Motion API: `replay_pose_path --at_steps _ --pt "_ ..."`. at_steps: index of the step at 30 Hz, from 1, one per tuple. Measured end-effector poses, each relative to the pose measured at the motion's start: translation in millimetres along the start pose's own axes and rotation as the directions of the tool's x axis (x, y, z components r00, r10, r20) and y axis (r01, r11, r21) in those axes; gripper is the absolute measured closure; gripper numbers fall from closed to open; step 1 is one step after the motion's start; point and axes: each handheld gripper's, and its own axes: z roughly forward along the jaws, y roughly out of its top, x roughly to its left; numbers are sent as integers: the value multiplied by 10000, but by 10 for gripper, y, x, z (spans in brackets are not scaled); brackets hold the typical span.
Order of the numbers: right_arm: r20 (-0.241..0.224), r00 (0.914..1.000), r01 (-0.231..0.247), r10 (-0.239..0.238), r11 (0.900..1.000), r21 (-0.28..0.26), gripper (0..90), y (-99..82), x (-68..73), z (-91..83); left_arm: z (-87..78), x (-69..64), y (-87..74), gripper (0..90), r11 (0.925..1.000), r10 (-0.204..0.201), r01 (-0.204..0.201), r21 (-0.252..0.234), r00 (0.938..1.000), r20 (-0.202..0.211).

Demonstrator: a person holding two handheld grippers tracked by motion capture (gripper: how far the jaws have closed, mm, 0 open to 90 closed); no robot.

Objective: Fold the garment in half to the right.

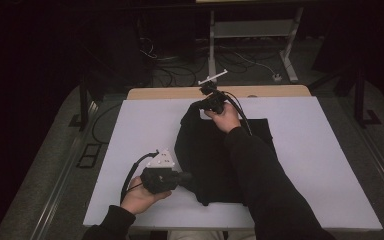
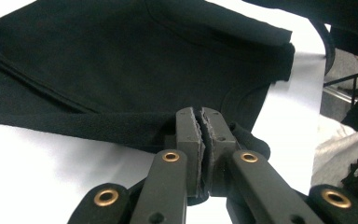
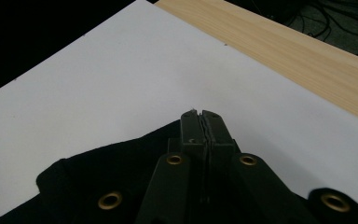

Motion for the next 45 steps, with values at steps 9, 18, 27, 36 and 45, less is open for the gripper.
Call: replay_pose_path --at_steps 9,18,27,36,45 --pt "167 9998 -107 109 9999 -112 875 -13 -103 -144 43 -28 114 854 9999 133 -134 11 9997 180" --pt "307 9992 -256 265 9993 -284 875 -47 -202 -286 77 -63 239 854 9995 317 -314 -92 9991 296" --pt "478 9981 -369 393 9980 -509 875 -74 -302 -435 143 -108 388 853 9983 579 -574 -125 9973 460" --pt "624 9962 -563 603 9964 -635 875 -152 -406 -567 220 -130 499 851 9973 724 -719 -118 9959 537" --pt "775 9943 -676 733 9950 -733 875 -219 -508 -705 321 -184 613 850 9959 889 -874 -237 9934 725"
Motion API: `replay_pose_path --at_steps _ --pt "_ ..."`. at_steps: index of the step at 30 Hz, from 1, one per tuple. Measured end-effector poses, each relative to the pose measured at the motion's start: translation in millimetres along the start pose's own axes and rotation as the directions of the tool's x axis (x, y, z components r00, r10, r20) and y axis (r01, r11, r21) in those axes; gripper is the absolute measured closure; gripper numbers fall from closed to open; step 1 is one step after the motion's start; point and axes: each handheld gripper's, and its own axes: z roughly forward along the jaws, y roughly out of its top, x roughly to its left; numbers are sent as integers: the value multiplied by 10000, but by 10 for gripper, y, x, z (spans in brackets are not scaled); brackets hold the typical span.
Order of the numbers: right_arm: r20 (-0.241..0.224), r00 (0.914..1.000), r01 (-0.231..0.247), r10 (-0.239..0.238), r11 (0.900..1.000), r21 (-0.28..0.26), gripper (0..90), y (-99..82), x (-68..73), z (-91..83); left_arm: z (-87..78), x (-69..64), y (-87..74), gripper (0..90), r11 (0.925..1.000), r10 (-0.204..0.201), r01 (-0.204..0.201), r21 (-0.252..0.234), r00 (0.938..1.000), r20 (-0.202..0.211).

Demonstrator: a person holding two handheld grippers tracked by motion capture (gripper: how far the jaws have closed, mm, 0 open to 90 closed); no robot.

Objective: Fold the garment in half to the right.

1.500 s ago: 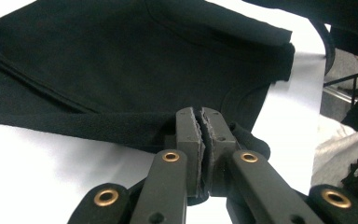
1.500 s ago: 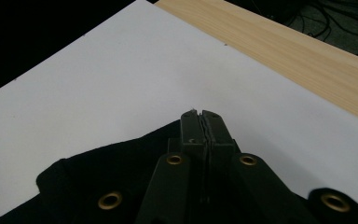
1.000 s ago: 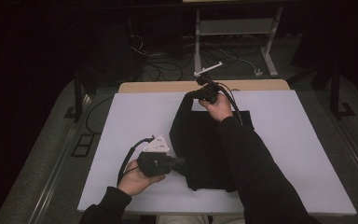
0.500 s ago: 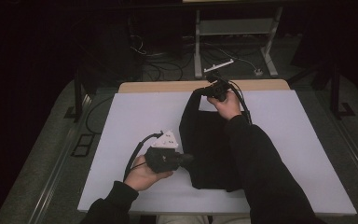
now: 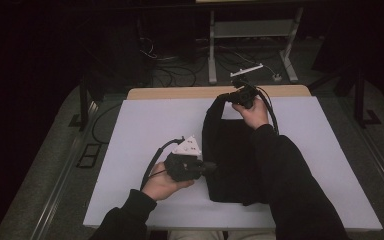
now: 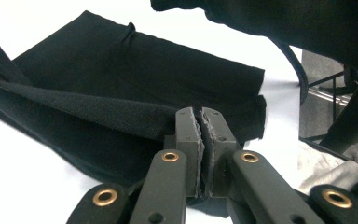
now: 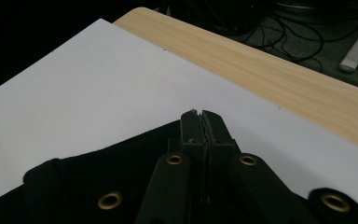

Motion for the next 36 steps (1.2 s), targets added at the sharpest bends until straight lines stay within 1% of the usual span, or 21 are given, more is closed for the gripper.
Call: replay_pose_path --at_steps 3,8,20,22,24,25,29,36 --pt "55 10000 -11 12 10000 -49 875 -18 -34 -38 56 -14 38 850 10000 -1 1 -33 10000 56" --pt "96 9999 -66 67 9999 -77 875 -63 -95 -93 149 -43 84 850 9999 160 -162 56 9997 209" --pt "229 9992 -313 317 9994 -169 874 -197 -257 -234 317 -95 155 850 9995 280 -286 113 9984 495" --pt "265 9990 -366 371 9992 -172 874 -217 -278 -250 344 -103 165 850 9991 355 -367 208 9978 568" --pt "305 9988 -386 390 9991 -156 874 -239 -295 -266 372 -117 174 850 9991 347 -360 213 9976 606" --pt "300 9987 -399 404 9991 -176 874 -252 -307 -270 386 -117 179 850 9989 412 -426 210 9972 624" --pt "316 9980 -548 553 9984 -169 874 -298 -350 -297 431 -132 197 850 9988 406 -424 236 9967 706" --pt "390 9971 -652 657 9978 -122 874 -356 -409 -334 512 -143 209 851 9985 382 -415 365 9956 861"
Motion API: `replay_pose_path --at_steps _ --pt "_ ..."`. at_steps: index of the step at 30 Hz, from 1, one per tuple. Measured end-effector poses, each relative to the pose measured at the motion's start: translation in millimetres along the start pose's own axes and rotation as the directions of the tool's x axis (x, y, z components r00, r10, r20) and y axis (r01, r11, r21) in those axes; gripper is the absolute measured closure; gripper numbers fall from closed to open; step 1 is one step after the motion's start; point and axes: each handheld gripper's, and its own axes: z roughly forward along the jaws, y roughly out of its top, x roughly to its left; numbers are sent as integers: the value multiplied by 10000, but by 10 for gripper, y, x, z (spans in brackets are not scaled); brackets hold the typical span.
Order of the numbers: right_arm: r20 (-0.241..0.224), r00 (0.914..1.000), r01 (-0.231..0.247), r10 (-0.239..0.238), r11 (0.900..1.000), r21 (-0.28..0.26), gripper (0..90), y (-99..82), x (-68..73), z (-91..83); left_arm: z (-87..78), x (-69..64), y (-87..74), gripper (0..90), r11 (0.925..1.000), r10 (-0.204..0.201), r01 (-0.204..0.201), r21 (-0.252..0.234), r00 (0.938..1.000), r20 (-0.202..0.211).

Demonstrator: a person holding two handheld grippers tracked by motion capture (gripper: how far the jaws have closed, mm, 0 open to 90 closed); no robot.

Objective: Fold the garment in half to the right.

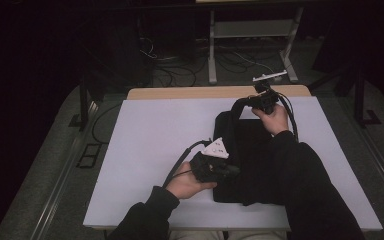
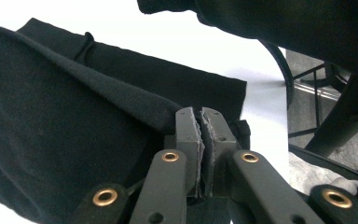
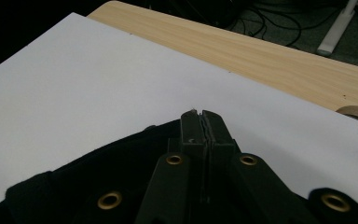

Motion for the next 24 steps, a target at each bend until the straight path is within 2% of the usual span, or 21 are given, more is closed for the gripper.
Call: replay_pose_path --at_steps 4,10,24 --pt "60 10000 -20 20 10000 22 874 -39 -32 -3 52 -8 1 851 9999 23 -23 144 10000 53" --pt "165 9994 -317 316 9995 41 874 -136 -123 -6 133 -13 23 850 9998 45 -47 171 9999 150" --pt "511 9969 -603 598 9981 92 874 -275 -304 -110 409 -89 110 851 9997 76 -91 245 9980 624"
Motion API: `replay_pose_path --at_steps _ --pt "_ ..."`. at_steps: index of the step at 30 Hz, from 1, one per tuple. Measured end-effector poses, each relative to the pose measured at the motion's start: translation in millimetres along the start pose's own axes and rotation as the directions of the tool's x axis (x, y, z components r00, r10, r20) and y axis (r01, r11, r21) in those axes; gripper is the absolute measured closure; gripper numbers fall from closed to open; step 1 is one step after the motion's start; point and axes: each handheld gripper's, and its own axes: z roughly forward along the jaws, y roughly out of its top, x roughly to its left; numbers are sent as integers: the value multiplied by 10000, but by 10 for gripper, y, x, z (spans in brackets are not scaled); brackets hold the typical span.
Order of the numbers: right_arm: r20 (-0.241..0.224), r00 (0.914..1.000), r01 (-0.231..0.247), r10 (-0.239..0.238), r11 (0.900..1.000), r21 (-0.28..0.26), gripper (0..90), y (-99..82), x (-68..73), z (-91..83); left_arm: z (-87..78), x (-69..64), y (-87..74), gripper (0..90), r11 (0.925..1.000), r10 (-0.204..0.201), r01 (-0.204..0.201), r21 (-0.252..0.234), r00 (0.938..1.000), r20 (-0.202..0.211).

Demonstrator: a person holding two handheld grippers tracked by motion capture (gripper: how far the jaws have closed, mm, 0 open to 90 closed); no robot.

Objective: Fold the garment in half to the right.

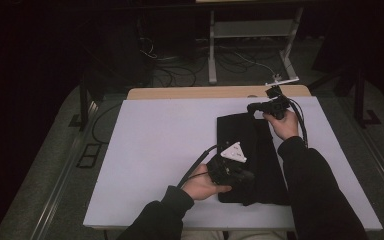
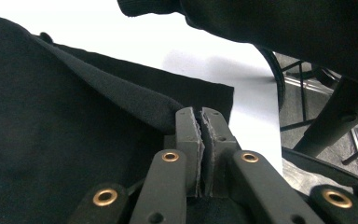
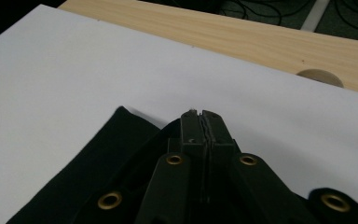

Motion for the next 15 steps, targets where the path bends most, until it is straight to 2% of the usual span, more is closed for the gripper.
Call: replay_pose_path --at_steps 15 --pt "203 9989 -432 432 9991 2 874 -143 -208 -52 185 11 58 850 9997 100 -105 210 9997 234"
